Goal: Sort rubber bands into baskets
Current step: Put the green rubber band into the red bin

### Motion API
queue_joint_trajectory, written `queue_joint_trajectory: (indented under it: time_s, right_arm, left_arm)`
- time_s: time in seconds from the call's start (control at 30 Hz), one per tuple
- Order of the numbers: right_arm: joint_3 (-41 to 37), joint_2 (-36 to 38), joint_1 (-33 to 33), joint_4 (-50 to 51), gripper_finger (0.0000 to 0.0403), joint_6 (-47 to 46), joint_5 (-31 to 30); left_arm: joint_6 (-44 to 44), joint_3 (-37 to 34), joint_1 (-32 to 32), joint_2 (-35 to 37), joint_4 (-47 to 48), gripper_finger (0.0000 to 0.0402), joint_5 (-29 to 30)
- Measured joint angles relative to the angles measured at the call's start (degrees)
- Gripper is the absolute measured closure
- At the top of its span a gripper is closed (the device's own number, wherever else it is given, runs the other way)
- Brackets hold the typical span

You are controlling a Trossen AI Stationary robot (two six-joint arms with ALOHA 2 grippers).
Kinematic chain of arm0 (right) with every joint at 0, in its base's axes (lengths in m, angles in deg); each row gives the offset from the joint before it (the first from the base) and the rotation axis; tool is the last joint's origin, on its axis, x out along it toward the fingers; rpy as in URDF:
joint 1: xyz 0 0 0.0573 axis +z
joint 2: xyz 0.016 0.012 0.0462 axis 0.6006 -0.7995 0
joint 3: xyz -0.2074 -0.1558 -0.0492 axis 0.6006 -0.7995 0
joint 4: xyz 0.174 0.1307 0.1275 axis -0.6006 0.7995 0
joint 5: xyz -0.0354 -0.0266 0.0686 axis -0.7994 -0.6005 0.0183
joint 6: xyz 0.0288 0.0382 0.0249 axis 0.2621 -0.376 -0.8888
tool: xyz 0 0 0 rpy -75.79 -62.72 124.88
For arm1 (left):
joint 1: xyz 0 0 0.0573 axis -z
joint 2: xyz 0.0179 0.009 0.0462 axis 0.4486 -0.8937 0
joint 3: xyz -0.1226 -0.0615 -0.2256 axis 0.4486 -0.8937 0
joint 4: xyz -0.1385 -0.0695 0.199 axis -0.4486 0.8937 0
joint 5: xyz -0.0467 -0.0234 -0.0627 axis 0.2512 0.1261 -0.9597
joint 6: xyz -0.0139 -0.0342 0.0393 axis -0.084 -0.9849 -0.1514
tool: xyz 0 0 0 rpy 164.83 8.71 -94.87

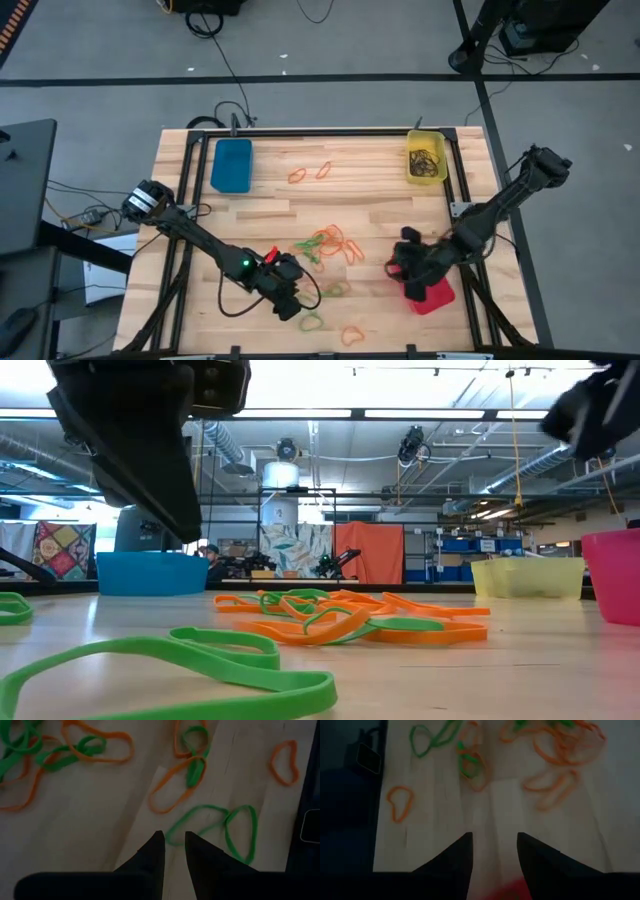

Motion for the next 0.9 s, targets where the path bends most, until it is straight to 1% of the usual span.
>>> queue_joint_trajectory:
  time_s: [0.13, 0.2, 0.33, 0.4, 0.5, 0.67, 0.8, 0.9]
  right_arm:
    - [0.0, -5.9, -3.8, -7.5, 0.0238, 5.3, 3.6]
    - [0.0, -8.8, -5.5, -10.0, 0.0238, 7.1, 6.4]
    - [-0.1, -13.4, -8.0, -10.2, 0.0238, 8.3, 12.4]
    - [-0.1, -15.0, -8.6, -8.0, 0.0238, 8.2, 12.8]
    - [-0.1, -16.1, -8.8, -3.0, 0.0238, 6.4, 12.7]
    - [-0.1, -15.7, -7.4, 6.2, 0.0238, 1.9, 12.1]
    - [-0.1, -14.3, -5.3, 9.6, 0.0238, -0.9, 10.0]
    - [-0.1, -13.5, -4.1, 10.2, 0.0238, -2.1, 9.4]
  left_arm:
    - [-3.4, 0.0, 0.7, 0.0, 2.6, 0.0321, -2.0]
    - [-6.3, 0.0, 1.2, 0.0, 4.8, 0.0321, -3.7]
    - [-12.1, 0.0, 2.7, 0.0, 10.1, 0.0321, -7.2]
    - [-14.6, 0.0, 3.7, 0.0, 13.0, 0.0321, -8.8]
    - [-17.6, 0.0, 4.9, 0.0, 17.6, 0.0321, -9.3]
    - [-22.6, 0.0, 5.4, 0.0, 24.6, 0.0321, -6.7]
    - [-23.5, 0.0, 5.3, 0.0, 28.8, 0.032, -6.2]
    - [-23.6, 0.0, 5.3, 0.0, 31.0, 0.032, -5.5]
